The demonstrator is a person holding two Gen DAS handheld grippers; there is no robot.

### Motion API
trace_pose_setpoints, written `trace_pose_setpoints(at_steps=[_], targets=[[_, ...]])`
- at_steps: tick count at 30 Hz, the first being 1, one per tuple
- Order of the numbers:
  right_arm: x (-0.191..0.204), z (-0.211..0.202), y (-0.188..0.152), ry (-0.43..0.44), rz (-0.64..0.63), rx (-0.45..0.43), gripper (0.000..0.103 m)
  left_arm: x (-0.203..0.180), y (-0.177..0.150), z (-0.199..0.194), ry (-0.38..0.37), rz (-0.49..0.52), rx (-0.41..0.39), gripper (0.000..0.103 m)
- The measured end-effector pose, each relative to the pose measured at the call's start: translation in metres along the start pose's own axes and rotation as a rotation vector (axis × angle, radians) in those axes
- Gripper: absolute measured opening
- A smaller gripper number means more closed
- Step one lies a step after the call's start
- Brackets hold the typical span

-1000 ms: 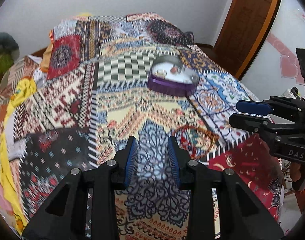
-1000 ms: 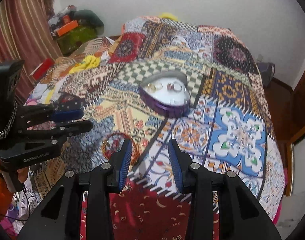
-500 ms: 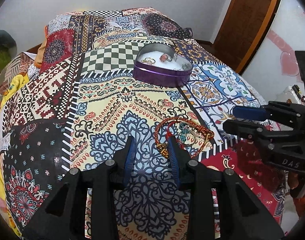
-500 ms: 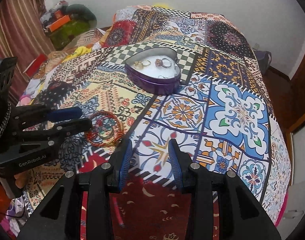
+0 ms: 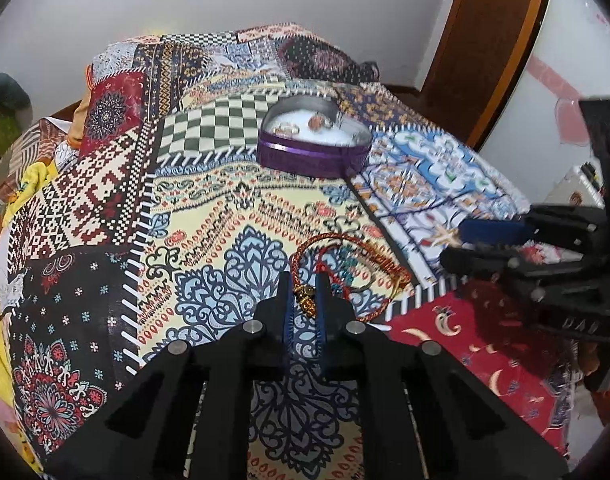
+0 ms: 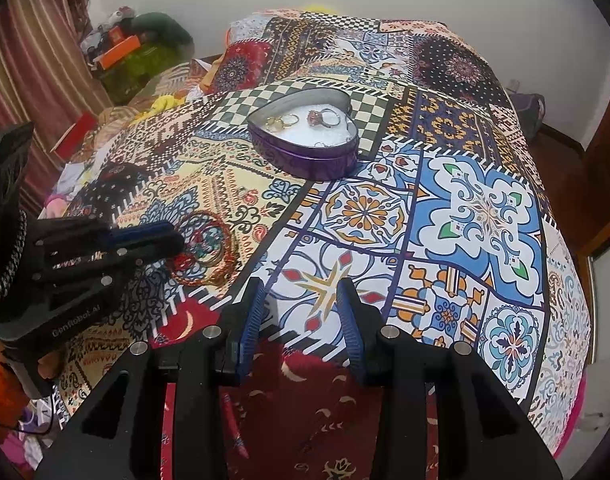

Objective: Organize jewelry

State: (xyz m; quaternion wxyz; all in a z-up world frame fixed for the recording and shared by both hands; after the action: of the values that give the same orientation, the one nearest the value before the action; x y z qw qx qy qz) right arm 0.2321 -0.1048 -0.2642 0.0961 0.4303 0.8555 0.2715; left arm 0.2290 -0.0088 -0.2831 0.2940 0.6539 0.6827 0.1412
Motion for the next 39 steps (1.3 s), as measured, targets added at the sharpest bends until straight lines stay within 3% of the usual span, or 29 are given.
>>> trace_pose_setpoints(at_steps=[5, 10, 19, 28, 36, 39], targets=[[0.009, -0.003, 0.002, -0.004, -0.031, 0.002, 0.034, 0.008, 0.015, -0.026, -0.022, -0.043, -0.07, 0.009], [0.019, 0.0, 0.01, 0.002, -0.052, 0.006, 0.034, 0.029, 0.021, -0.042, 0.026, -0.055, -0.115, 0.009], [0.04, 0.018, 0.03, -0.007, -0.132, 0.035, 0.034, 0.068, -0.002, -0.033, 0.069, -0.105, -0.064, 0.009], [0.047, 0.043, 0.04, 0.051, -0.132, 0.096, 0.034, 0.073, -0.003, -0.025, 0.061, -0.108, -0.067, 0.009], [0.045, 0.054, 0.039, 0.037, -0.139, 0.115, 0.034, 0.074, -0.006, -0.015, 0.042, -0.12, -0.047, 0.009], [0.046, 0.055, 0.038, 0.041, -0.143, 0.116, 0.023, 0.074, -0.008, -0.013, 0.043, -0.116, -0.038, 0.009]])
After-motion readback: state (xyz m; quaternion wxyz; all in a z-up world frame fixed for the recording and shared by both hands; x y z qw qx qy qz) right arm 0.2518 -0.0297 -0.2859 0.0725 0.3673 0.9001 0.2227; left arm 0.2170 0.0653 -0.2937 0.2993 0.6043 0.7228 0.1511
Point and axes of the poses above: each gripper's, at about its wrist camera, not at the fingertips, and z roughly the way its jaws point, x to its left, y to its top, the point moved 10 cm from there along z, roughly the way its jaws point, and after that the axes turned 7 degrees about -z, right-handed, at the moved point
